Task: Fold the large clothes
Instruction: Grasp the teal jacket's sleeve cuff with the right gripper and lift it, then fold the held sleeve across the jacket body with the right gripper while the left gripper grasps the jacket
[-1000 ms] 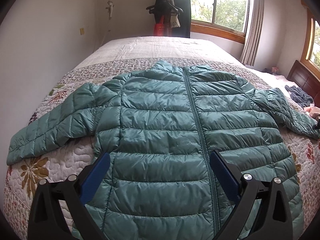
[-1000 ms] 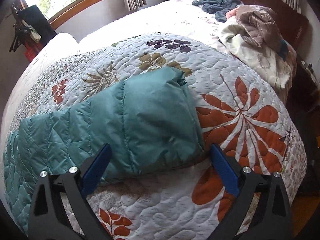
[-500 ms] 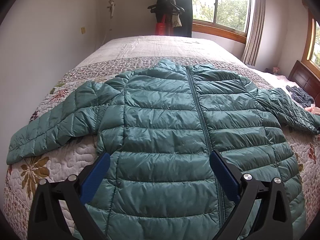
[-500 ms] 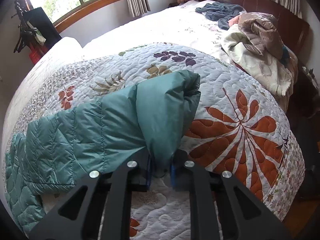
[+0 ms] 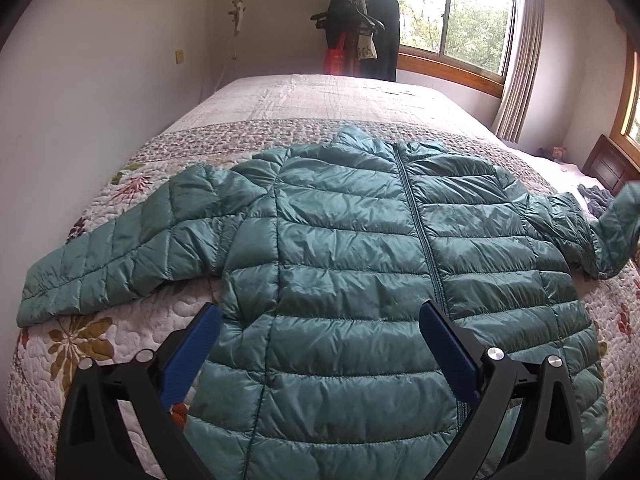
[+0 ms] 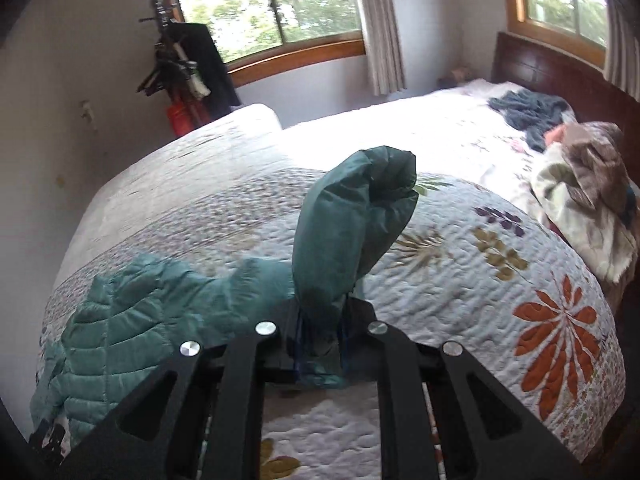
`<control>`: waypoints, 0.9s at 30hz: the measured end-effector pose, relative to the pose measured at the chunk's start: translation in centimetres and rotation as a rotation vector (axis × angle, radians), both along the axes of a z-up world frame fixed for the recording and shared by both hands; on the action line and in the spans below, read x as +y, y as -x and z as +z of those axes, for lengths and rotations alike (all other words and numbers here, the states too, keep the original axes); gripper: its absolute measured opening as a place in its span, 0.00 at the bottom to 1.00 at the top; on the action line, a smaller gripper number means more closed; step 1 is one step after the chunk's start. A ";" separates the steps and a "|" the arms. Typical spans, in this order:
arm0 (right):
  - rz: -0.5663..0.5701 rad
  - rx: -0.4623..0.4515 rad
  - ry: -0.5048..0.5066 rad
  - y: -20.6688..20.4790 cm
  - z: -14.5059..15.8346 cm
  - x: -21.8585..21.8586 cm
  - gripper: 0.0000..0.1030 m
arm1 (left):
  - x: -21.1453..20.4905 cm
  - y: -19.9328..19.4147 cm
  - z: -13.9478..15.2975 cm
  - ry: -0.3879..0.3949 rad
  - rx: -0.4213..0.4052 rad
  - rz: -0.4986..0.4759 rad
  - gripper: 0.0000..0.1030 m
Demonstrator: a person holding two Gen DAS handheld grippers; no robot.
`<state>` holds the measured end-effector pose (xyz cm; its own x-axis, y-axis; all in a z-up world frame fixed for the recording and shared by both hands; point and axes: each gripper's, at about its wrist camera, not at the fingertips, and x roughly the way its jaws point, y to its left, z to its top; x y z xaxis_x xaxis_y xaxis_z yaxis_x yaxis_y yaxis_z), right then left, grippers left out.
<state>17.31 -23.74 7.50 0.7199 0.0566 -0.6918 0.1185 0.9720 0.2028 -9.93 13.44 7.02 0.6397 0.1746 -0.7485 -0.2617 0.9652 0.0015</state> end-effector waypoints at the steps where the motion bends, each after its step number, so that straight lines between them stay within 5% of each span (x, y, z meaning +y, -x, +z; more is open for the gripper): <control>1: 0.039 -0.005 0.003 -0.3 0.4 1.6 0.11 | 0.1 -0.1 0.0 0.003 0.003 -0.001 0.96; 9: 0.341 0.022 0.019 -2.4 -0.6 15.8 0.11 | 0.9 -0.6 -0.6 0.006 0.032 -0.006 0.96; 22: 0.564 0.173 0.051 -4.6 -7.0 27.1 0.12 | 2.2 -1.2 -1.3 0.014 0.055 -0.006 0.96; 27: 0.676 0.181 0.037 -3.8 -7.9 29.8 0.31 | 2.3 -1.9 -1.4 0.019 0.066 -0.018 0.96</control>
